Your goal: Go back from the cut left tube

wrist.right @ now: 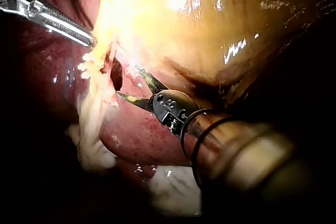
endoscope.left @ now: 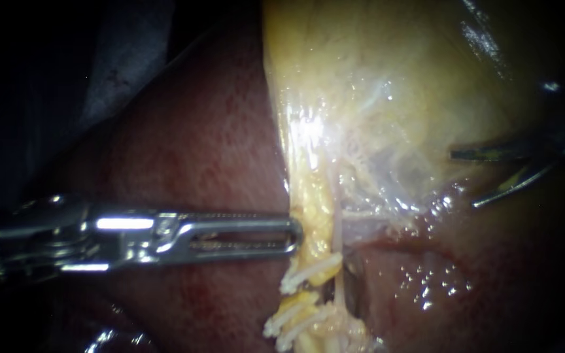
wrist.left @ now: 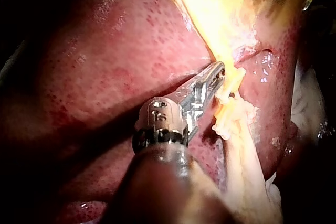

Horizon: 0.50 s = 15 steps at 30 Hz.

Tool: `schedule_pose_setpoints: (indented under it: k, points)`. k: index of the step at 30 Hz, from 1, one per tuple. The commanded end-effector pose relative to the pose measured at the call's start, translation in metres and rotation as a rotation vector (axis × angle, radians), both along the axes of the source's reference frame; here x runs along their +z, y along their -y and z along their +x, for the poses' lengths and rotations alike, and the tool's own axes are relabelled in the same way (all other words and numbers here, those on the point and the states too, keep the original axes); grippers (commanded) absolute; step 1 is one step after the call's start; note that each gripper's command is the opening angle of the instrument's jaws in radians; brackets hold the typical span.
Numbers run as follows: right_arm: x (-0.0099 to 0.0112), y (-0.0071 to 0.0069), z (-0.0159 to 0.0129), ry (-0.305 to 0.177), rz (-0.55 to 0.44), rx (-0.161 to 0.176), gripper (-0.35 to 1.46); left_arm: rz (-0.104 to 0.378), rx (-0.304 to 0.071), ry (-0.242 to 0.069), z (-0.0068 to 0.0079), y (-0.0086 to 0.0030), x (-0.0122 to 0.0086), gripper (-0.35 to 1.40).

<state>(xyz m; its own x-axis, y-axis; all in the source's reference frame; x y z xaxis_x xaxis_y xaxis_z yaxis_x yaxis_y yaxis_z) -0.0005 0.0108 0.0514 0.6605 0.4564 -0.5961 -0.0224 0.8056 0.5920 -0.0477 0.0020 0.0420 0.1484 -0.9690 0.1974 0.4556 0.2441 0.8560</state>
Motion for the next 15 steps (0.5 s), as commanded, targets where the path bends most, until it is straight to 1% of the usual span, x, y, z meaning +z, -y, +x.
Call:
schedule_pose_setpoints:
  k: [1,6,8,15]
  points:
    - [0.0,0.0,0.0,0.0,0.0,0.0,0.66,-0.006,-0.002,0.001,0.0001,-0.0002,-0.0001,-0.35]
    - [0.0,0.0,0.0,0.0,0.0,0.0,0.66,-0.025,-0.017,0.008,0.0005,-0.0014,-0.0005,-0.35]
    - [0.0,0.0,0.0,0.0,0.0,0.0,0.66,-0.026,-0.025,0.011,0.0006,-0.0017,-0.0005,-0.35]
    - [0.0,0.0,-0.0001,0.0,0.0,0.0,0.66,-0.04,-0.032,0.018,0.0004,-0.0019,-0.0006,-0.35]
